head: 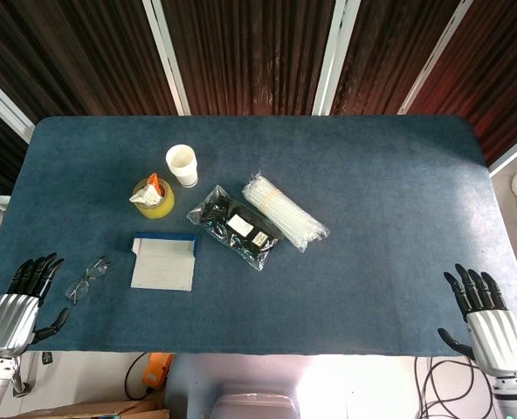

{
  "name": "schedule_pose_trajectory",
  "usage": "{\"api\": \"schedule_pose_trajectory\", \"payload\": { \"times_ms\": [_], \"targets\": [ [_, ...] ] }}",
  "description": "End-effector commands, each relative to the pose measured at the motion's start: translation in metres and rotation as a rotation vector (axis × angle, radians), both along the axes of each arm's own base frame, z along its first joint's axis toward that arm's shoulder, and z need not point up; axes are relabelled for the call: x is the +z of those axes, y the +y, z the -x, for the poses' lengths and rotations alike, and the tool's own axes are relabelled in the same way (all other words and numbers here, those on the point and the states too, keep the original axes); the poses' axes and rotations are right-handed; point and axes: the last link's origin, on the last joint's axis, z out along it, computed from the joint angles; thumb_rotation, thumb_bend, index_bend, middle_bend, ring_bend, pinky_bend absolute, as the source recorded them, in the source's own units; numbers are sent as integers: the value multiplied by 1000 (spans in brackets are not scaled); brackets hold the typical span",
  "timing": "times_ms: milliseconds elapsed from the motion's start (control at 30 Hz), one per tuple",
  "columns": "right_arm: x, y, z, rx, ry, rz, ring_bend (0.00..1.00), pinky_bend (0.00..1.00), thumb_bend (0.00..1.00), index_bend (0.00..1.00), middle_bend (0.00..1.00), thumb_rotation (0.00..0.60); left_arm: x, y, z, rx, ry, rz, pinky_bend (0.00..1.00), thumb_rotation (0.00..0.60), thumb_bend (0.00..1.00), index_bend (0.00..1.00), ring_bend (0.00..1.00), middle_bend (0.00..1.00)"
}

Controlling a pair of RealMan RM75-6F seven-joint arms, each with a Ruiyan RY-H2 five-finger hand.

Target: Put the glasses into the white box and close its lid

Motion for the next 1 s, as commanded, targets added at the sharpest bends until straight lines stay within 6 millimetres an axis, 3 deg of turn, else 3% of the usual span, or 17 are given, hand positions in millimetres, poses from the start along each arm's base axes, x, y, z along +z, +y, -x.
{"api": "schedule_pose_trajectory", "payload": {
  "times_ms": [33, 267, 600, 800, 1000],
  "targets": [
    [1, 1, 1, -1, 3, 4, 0, 0, 282, 0, 0, 600, -2, 1, -1, -5, -2, 8, 35, 600, 328, 0, 0, 0],
    [2, 4, 0, 2, 0, 4, 0, 0, 278, 0, 0, 600, -30, 10, -7, -9, -42, 141, 54, 600, 307, 0, 0, 0],
    [1, 0, 0, 0, -11, -21, 0, 0, 278, 0, 0, 600, -90, 46, -3, 79, -16, 201, 66, 600, 297, 0, 0, 0],
    [4, 2, 0, 2, -27, -29, 0, 0, 278, 0, 0, 600, -101, 67, 14, 175, 41, 168, 71, 600, 298, 0, 0, 0],
    [5, 3, 0, 3, -31, -35, 0, 0, 278, 0, 0, 600, -104, 75, 30, 249, 72, 151, 72, 600, 296, 0, 0, 0]
  ]
}}
